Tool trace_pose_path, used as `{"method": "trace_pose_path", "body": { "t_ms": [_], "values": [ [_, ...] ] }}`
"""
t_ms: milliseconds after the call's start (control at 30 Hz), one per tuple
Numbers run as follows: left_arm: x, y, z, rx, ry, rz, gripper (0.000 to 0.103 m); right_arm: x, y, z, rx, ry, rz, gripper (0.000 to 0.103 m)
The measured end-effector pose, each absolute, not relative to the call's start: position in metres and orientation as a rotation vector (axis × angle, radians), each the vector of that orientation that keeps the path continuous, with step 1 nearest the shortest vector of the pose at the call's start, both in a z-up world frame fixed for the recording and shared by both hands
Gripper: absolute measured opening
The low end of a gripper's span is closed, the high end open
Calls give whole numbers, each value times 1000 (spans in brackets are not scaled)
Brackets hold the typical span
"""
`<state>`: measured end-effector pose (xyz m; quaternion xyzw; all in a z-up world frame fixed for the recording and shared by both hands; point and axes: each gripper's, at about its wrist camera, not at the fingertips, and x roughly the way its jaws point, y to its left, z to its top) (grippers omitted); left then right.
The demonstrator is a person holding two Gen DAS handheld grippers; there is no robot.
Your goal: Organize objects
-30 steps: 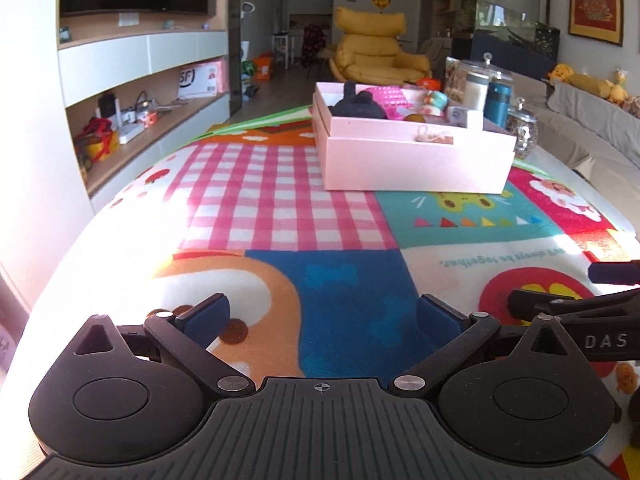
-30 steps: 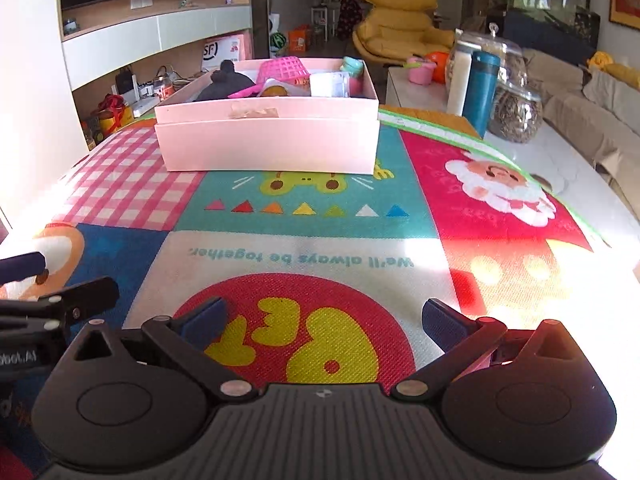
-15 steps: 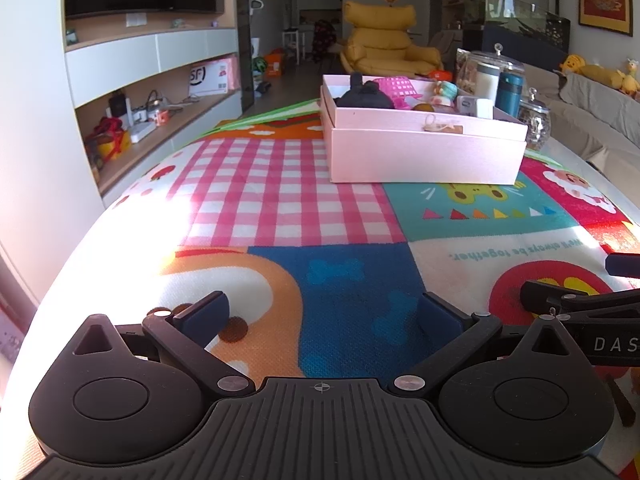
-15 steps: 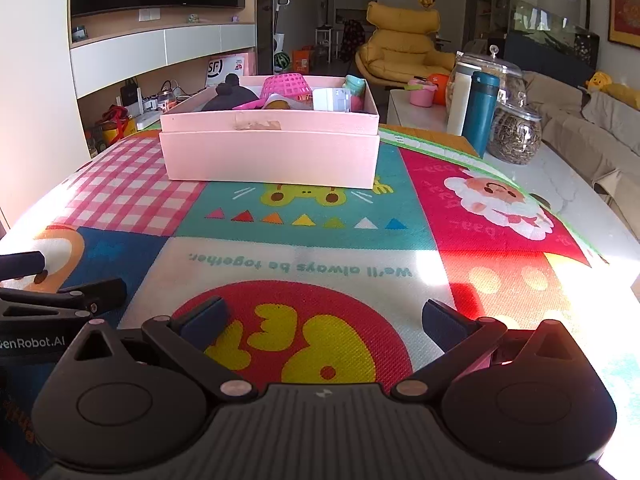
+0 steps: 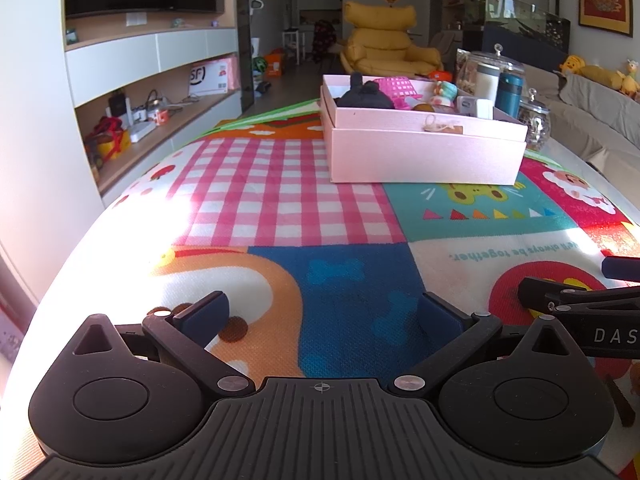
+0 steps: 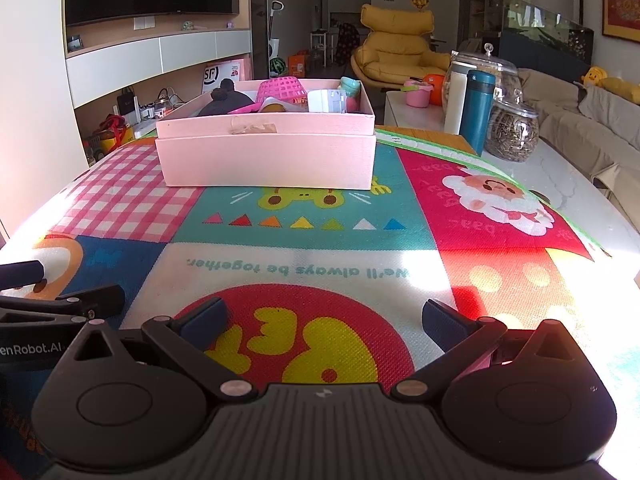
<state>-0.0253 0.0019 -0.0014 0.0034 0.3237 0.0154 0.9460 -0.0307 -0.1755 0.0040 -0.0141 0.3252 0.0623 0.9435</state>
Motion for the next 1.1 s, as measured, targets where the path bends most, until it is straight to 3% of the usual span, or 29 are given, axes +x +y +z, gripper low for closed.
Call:
{"method": "trace_pose_path", "body": {
  "t_ms": [1100],
  "values": [
    [-25, 2, -1, 8, 660, 32, 103, -31, -176, 5, -33, 660, 124, 103]
  ]
}}
